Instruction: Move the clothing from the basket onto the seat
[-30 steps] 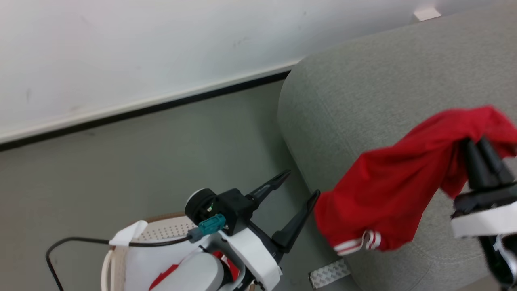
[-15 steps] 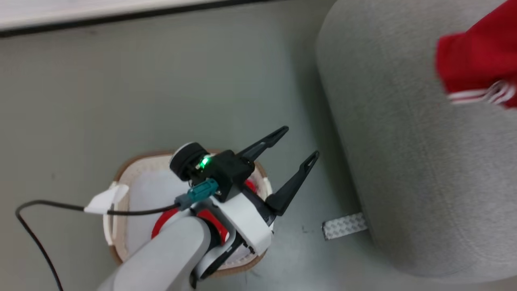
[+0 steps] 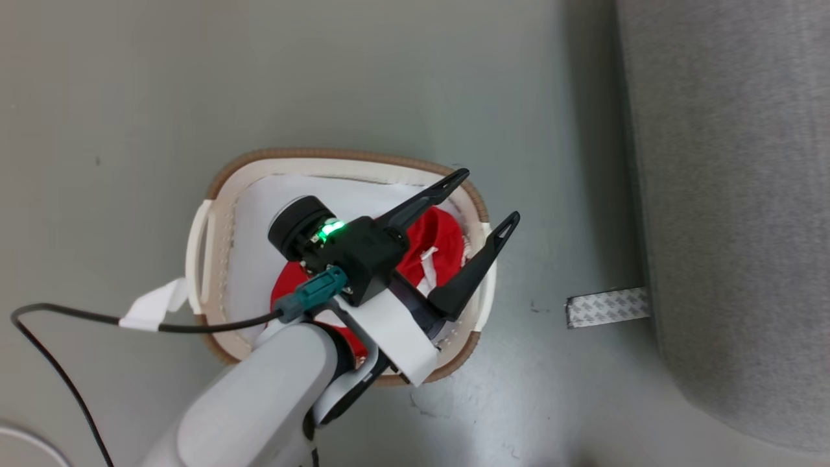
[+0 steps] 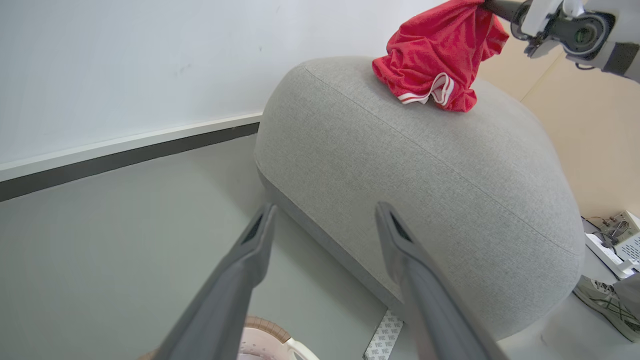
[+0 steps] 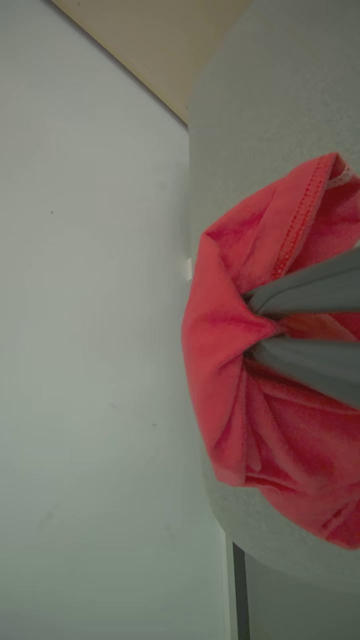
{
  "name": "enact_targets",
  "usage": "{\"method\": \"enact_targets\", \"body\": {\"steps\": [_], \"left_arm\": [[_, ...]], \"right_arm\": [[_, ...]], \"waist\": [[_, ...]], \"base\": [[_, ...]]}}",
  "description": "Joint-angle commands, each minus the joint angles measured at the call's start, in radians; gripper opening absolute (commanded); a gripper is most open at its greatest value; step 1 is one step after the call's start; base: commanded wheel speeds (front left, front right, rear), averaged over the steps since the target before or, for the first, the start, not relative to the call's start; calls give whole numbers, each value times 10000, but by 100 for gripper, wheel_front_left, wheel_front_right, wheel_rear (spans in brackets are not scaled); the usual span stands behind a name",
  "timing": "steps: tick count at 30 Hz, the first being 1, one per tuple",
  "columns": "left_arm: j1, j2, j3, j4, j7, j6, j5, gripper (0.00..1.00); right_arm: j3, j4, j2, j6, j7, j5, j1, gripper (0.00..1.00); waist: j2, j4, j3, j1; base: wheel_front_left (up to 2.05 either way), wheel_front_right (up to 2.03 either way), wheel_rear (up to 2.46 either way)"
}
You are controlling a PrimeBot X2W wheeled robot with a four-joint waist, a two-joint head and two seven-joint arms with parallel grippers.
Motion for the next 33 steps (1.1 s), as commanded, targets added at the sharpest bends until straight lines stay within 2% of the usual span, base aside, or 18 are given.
{"method": "enact_targets", "body": {"steps": [1, 5, 9, 10, 11, 12, 13, 18, 25, 30, 33], "left_arm": [[-148, -15, 19, 22, -53, -2, 2, 100], [-223, -105, 6, 131, -148, 7, -40, 100], [-178, -87, 19, 247, -251, 32, -128, 100], [-136, -78, 18, 284, -287, 36, -154, 100], [-102, -63, 22, 340, -305, 43, -169, 100], [-58, -51, 14, 402, -345, 47, -185, 100], [-17, -64, 10, 451, -380, 57, -210, 100], [286, -184, 2, 764, -743, 86, -314, 100], [1168, -191, 186, 1252, -1263, 323, -855, 100], [1884, -6, 551, 1319, -1545, 658, -1182, 100], [2300, 161, 870, 1210, -1699, 932, -1441, 100]], "right_arm": [[21, 309, -10, -25, 36, -50, 35, 0], [579, 1579, 227, -23, 525, -55, 298, 0], [1043, 2278, 327, -25, 770, 127, 350, 0], [1187, 2361, 325, -23, 803, 188, 343, 18], [1290, 2438, 300, -23, 819, 257, 324, 31], [1385, 2518, 254, -25, 820, 276, 301, 90], [1491, 2578, 173, -25, 833, 294, 275, 100], [2200, 2639, -172, -23, 962, 311, 368, 100], [3469, 2140, -839, -25, 1602, 516, 730, 100], [4264, 863, -1276, -24, 1833, 651, 1076, 100], [4379, -120, -1188, -25, 1732, 1095, 1381, 100]], "waist": [[0, 178, 171, -4], [0, 317, 201, -4], [0, 326, 79, -4], [0, 321, 14, -4], [0, 310, -73, -4], [0, 298, -193, -4], [0, 289, -322, -4], [0, 256, -1289, -4], [0, 146, -3258, -4], [0, 226, -4592, -4], [0, 416, -5288, -4]], "base": [[0, 0, 0], [0, 0, 0], [0, 0, 0], [0, 0, 0], [0, 0, 0], [0, 0, 0], [0, 0, 0], [0, 0, 0], [0, 0, 0], [0, 0, 0], [0, 0, 0]]}}
